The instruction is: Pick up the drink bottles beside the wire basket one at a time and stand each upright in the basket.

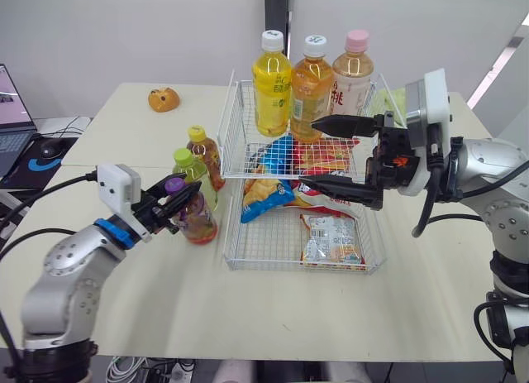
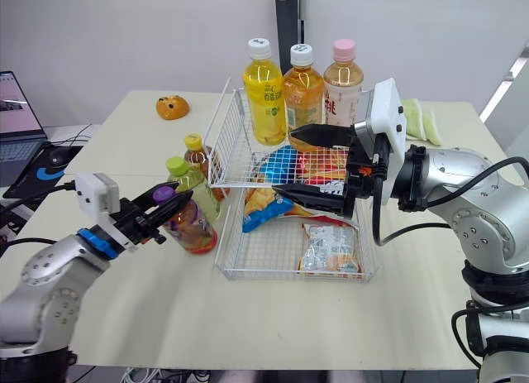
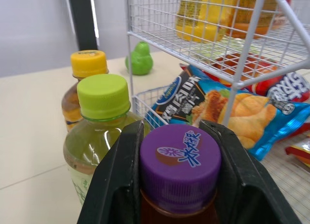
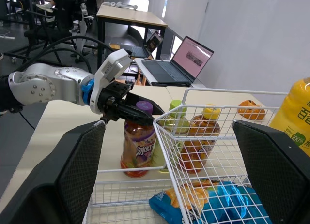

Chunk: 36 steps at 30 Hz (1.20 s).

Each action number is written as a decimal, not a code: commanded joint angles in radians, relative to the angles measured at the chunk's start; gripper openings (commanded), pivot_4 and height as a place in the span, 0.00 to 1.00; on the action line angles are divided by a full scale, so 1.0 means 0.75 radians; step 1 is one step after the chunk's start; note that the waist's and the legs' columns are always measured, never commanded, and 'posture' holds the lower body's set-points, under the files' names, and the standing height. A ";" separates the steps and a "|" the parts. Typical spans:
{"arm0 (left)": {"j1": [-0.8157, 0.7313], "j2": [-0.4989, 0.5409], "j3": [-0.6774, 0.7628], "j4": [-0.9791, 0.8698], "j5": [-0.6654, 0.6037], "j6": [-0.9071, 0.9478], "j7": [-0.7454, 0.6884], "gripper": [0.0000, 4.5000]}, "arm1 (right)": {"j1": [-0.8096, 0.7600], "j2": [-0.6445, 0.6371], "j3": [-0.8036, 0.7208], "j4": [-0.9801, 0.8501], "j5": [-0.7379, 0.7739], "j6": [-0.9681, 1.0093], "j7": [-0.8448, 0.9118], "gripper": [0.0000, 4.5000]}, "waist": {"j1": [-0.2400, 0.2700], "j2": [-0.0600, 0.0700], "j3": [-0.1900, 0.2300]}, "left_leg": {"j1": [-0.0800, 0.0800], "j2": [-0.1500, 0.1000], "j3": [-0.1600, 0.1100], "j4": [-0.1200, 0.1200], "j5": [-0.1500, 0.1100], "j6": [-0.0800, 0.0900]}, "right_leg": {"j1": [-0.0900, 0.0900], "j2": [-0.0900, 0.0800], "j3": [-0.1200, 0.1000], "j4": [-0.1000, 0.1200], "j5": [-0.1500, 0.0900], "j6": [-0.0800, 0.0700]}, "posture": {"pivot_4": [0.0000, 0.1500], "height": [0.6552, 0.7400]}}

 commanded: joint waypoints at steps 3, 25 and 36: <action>-0.156 0.275 0.168 -0.007 -0.318 0.241 -0.189 0.31 | -0.038 0.016 -0.039 0.005 0.029 -0.020 0.010 1.00 | -0.005 -0.003 0.004 | -0.001 0.000 -0.001 0.000 0.000 0.000 | -0.001 0.000 -0.001 0.001 0.000 0.000 | 1.00 1.00; -1.476 0.672 -0.198 0.800 -0.349 0.612 -0.584 0.31 | 0.049 -0.034 -0.149 -0.064 0.047 0.004 -0.085 1.00 | -0.014 -0.007 0.010 | -0.014 -0.001 0.000 0.001 0.004 -0.007 | -0.013 0.001 0.000 0.002 -0.001 0.000 | 1.00 1.00; -1.860 0.234 -0.446 1.024 -0.144 0.500 -0.892 0.31 | 0.204 -0.117 -0.287 -0.229 0.094 0.056 -0.260 1.00 | -0.019 -0.007 0.010 | -0.022 -0.001 0.000 0.005 0.005 -0.008 | -0.019 0.001 0.000 0.003 0.000 0.001 | 1.00 1.00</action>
